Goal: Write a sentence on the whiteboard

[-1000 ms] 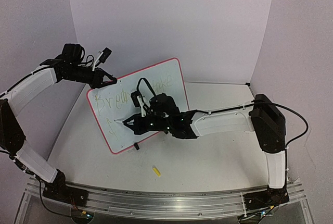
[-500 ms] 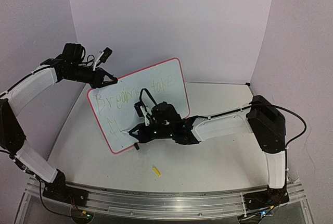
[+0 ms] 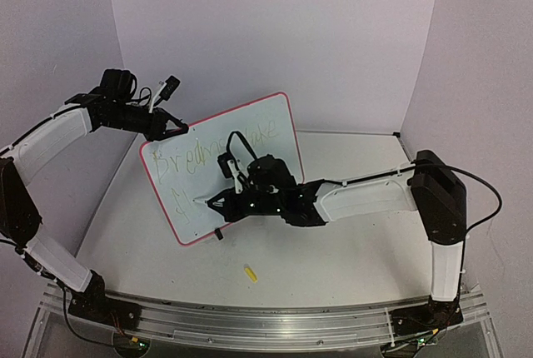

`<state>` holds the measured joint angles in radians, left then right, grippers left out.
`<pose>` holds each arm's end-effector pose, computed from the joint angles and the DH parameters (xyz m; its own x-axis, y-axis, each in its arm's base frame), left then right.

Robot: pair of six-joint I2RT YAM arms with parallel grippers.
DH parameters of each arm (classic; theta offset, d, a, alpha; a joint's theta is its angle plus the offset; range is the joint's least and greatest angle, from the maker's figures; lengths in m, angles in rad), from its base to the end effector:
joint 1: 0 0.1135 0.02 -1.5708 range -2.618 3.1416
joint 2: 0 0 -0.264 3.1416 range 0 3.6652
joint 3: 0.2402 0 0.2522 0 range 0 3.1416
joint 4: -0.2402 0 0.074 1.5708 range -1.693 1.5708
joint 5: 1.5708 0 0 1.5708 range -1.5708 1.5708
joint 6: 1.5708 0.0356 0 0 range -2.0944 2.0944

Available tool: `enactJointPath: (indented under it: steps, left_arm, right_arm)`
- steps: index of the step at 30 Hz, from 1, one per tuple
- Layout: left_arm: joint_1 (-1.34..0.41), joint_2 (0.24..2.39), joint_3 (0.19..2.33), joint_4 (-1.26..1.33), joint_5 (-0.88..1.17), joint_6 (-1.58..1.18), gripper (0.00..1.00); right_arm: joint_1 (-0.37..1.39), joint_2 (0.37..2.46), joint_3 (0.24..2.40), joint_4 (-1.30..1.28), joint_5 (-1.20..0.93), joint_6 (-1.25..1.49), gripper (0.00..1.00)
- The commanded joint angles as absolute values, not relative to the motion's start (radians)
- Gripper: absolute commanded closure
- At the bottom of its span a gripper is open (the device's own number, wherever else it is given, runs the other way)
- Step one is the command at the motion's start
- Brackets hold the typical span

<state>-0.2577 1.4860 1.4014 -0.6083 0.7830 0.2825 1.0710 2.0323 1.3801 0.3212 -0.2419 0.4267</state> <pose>0.3061 -0.1066 0.3522 -0.3965 0.3088 -0.8645 0.8497 0.4800 -0.2183 0.2184 0.4178 0.2136 -0.5394 -0.1494 -0.8287 -0.8101 0.3606 0.4623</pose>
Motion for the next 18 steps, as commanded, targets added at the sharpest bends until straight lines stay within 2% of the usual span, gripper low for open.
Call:
enactJointPath:
  steps: [1, 18]
  left_arm:
    - [-0.319, 1.550, 1.356, -0.693, 0.809, 0.321, 1.00]
    - [-0.321, 1.546, 1.356, -0.695, 0.809, 0.321, 1.00]
  right_arm:
    - [1.067, 2.023, 1.426, 0.338, -0.223, 0.420, 1.00]
    - [1.064, 2.079, 1.443, 0.329, -0.189, 0.450, 1.00]
